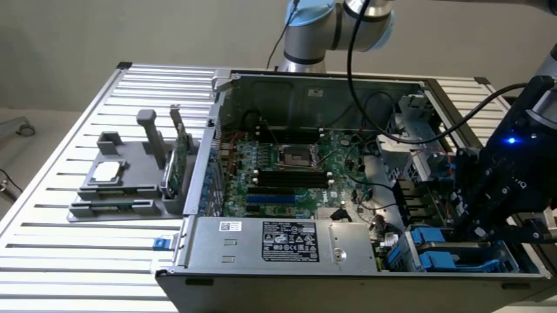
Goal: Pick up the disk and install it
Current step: 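Insert the second disk wire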
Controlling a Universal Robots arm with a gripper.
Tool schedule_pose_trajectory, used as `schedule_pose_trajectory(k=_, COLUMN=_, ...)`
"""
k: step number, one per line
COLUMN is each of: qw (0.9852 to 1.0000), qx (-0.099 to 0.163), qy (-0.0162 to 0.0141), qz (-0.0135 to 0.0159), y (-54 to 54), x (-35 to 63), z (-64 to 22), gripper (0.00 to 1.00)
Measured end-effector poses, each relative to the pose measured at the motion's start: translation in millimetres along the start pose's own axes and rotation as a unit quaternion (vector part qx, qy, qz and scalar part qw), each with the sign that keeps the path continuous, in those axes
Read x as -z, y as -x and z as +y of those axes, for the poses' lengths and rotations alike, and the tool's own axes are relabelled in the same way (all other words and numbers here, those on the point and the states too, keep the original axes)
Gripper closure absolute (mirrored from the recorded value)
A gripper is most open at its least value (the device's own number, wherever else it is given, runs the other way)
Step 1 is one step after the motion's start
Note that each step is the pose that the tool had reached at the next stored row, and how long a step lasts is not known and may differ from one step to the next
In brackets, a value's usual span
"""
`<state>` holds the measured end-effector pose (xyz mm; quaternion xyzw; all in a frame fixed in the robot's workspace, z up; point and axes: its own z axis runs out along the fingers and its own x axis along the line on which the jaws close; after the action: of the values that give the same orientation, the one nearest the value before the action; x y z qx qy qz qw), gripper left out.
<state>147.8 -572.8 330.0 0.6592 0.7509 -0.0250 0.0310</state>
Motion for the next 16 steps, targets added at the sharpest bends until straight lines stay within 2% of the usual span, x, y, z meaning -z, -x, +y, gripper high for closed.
schedule_pose_trajectory(k=1, qw=1.0000, qx=0.000, qy=-0.0002, qz=-0.0003, y=0.0, x=0.4, z=0.0, gripper=0.76)
schedule_pose_trajectory(k=2, qw=1.0000, qx=0.000, qy=-0.0003, qz=-0.0006, y=0.1, x=0.9, z=-0.1, gripper=0.69)
schedule_pose_trajectory(k=3, qw=1.0000, qx=0.000, qy=-0.0005, qz=-0.0006, y=0.1, x=1.4, z=-0.1, gripper=0.69)
schedule_pose_trajectory(k=4, qw=1.0000, qx=0.000, qy=-0.0007, qz=-0.0007, y=0.2, x=2.2, z=-0.1, gripper=0.58)
schedule_pose_trajectory(k=7, qw=1.0000, qx=0.000, qy=-0.0012, qz=-0.0005, y=0.4, x=5.0, z=-0.1, gripper=0.52)
schedule_pose_trajectory(k=9, qw=1.0000, qx=0.000, qy=-0.0015, qz=-0.0006, y=0.6, x=7.4, z=-0.1, gripper=0.40)
schedule_pose_trajectory(k=10, qw=1.0000, qx=0.000, qy=-0.0017, qz=-0.0004, y=0.7, x=8.7, z=-0.1, gripper=0.40)
schedule_pose_trajectory(k=11, qw=1.0000, qx=0.000, qy=-0.0018, qz=-0.0005, y=0.8, x=10.5, z=-0.1, gripper=0.34)
schedule_pose_trajectory(k=16, qw=1.0000, qx=0.000, qy=-0.0023, qz=-0.0004, y=1.6, x=20.1, z=0.0, gripper=0.34)
